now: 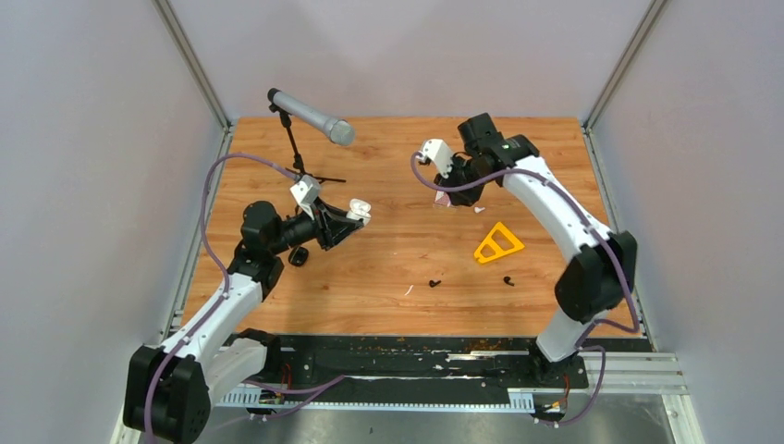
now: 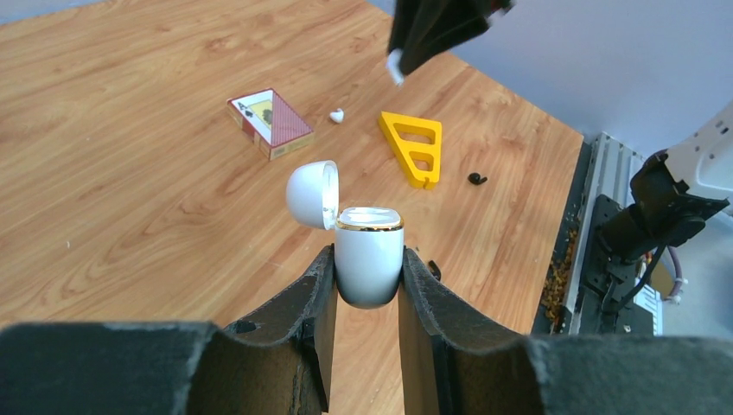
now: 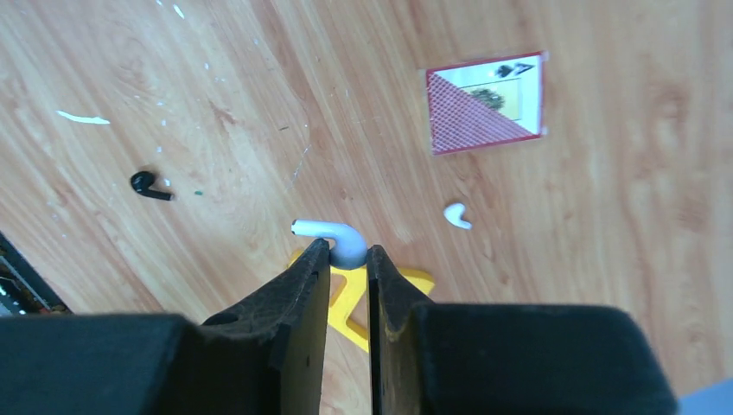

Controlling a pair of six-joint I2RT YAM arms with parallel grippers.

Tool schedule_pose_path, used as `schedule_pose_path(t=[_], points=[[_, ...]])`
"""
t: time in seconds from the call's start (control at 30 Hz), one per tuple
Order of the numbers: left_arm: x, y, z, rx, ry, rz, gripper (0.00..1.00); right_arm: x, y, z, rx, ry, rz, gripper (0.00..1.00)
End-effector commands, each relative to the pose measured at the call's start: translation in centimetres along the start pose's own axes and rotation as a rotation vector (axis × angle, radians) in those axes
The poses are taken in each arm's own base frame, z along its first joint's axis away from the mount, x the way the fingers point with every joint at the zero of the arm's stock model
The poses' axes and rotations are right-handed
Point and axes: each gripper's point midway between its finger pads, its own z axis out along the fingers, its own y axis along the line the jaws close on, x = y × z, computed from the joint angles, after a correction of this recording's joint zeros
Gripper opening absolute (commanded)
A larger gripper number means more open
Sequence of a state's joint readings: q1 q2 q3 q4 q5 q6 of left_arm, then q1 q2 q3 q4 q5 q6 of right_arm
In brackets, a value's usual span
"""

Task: Insert the wireless bluetooth earbuds into the charging case
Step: Place the earbud in the charging case.

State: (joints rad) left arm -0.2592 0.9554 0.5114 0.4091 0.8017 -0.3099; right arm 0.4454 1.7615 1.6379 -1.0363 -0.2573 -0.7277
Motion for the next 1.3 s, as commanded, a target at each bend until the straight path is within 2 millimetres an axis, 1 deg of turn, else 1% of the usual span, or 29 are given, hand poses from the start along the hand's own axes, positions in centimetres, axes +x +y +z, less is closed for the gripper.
schedule_pose_path(t=[0.0, 0.07, 0.13, 0.23, 0.3, 0.37, 0.5, 0.63, 0.7, 0.8, 0.9, 1.0, 1.13, 1.27], points=[[-0.9, 0.0, 0.4, 0.016, -0.042, 0.035, 0.0, -3.1, 1.7, -6.7, 0.073, -0.135, -0.09, 0.0], [-0.9, -0.3, 0.6, 0.03, -0.043, 0.042, 0.0, -4.6, 2.4, -8.8, 0.134, -0.172, -0.142, 0.0], [-0.9, -0.8, 0.8, 0.05, -0.044, 0.051, 0.0, -6.2, 3.5, -10.3, 0.198, -0.178, -0.218, 0.0], [-0.8, -1.7, 1.1, 0.085, -0.047, 0.074, 0.0, -9.0, 5.2, -11.5, 0.269, -0.202, -0.314, 0.0], [-0.6, -2.2, 1.2, 0.109, -0.047, 0.089, 0.0, -10.9, 5.9, -12.2, 0.321, -0.226, -0.361, 0.0], [-0.7, -2.8, 1.2, 0.13, -0.056, 0.1, 0.0, -12.8, 6.9, -12.5, 0.338, -0.252, -0.406, 0.0], [-1.5, -4.0, 1.2, 0.175, -0.088, 0.113, 0.0, -16.4, 7.8, -12.8, 0.361, -0.317, -0.426, 0.0], [-3.2, -4.3, 1.2, 0.156, -0.144, 0.09, 0.0, -19.1, 9.1, -13.0, 0.352, -0.383, -0.418, 0.0], [-4.3, -4.2, 1.1, 0.126, -0.182, 0.057, 0.0, -20.0, 10.0, -12.8, 0.345, -0.398, -0.43, 0.0], [-5.8, -4.6, 0.7, 0.116, -0.236, 0.031, 0.0, -21.0, 11.4, -12.5, 0.342, -0.412, -0.44, 0.0], [-6.6, -4.8, 0.4, 0.109, -0.275, 0.039, 0.0, -21.6, 12.1, -12.3, 0.337, -0.417, -0.431, 0.0], [-6.5, -4.9, 0.0, 0.105, -0.298, 0.026, 0.0, -22.4, 12.7, -12.7, 0.33, -0.442, -0.429, 0.0], [-6.1, -4.8, -0.4, 0.093, -0.317, 0.035, 0.0, -22.9, 13.7, -12.6, 0.319, -0.447, -0.447, 0.0], [-6.2, -5.2, -0.8, 0.099, -0.331, 0.061, 0.0, -23.2, 13.8, -12.1, 0.323, -0.434, -0.445, 0.0]])
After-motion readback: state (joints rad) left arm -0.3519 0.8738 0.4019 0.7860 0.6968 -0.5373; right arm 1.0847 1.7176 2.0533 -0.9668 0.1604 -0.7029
